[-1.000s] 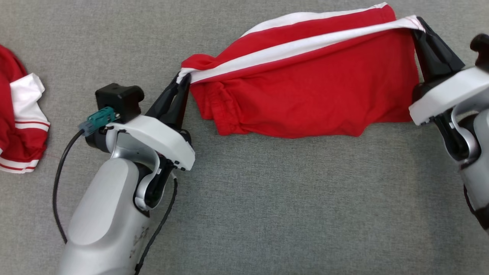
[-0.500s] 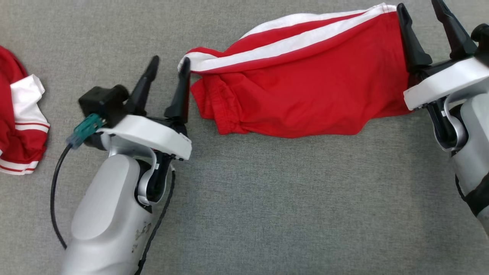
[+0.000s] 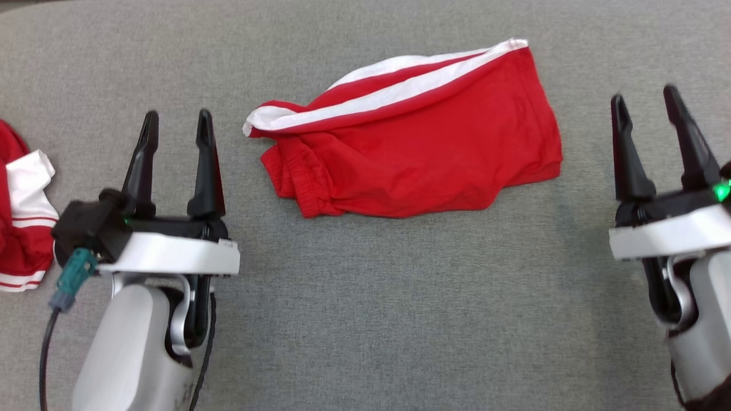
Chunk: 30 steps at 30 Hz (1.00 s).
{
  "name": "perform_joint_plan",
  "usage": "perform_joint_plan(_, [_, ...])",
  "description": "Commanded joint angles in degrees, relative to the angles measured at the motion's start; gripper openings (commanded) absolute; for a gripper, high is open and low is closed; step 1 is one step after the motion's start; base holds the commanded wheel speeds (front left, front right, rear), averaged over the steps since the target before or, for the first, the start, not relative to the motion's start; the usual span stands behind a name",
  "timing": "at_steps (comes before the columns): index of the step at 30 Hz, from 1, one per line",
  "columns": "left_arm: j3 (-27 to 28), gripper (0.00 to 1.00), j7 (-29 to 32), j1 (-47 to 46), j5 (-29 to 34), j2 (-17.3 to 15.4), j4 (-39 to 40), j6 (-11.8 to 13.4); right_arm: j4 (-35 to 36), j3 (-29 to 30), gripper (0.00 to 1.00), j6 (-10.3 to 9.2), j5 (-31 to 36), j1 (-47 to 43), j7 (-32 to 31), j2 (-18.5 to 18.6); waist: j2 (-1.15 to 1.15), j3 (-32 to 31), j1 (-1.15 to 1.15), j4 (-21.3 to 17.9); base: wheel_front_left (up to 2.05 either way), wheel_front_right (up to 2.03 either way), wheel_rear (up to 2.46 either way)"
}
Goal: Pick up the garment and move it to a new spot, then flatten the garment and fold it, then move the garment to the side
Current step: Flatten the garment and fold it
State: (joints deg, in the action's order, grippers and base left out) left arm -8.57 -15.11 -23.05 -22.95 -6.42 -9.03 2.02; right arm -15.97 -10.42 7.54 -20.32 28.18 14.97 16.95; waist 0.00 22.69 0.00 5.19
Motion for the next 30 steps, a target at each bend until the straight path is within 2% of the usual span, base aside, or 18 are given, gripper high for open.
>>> perform_joint_plan(1, [0.85,1.00,-0.02,2.07,1.53,-0.12,0.46,-0.49,1.42,1.08,1.00,-0.11,0.79,-3.14,0.27,-0.78,0.00,-1.50,0.00,-1.04,0.00,0.00,0.00])
perform_joint_plan(11, [1.68,1.00,-0.02,7.27,4.77,0.80,-1.89,-2.36,7.26,4.71,1.00,-0.08,3.35,-14.78,-1.42,-4.45,0.00,-4.00,0.00,-2.46,0.00,0.00,0.00])
perform_joint_plan(30, [1.98,1.00,-0.03,5.79,5.98,2.21,-4.13,-4.00,10.54,6.25,1.00,-0.08,4.33,-16.47,-3.95,-5.03,0.00,-3.12,0.00,-1.81,0.00,0.00,0.00])
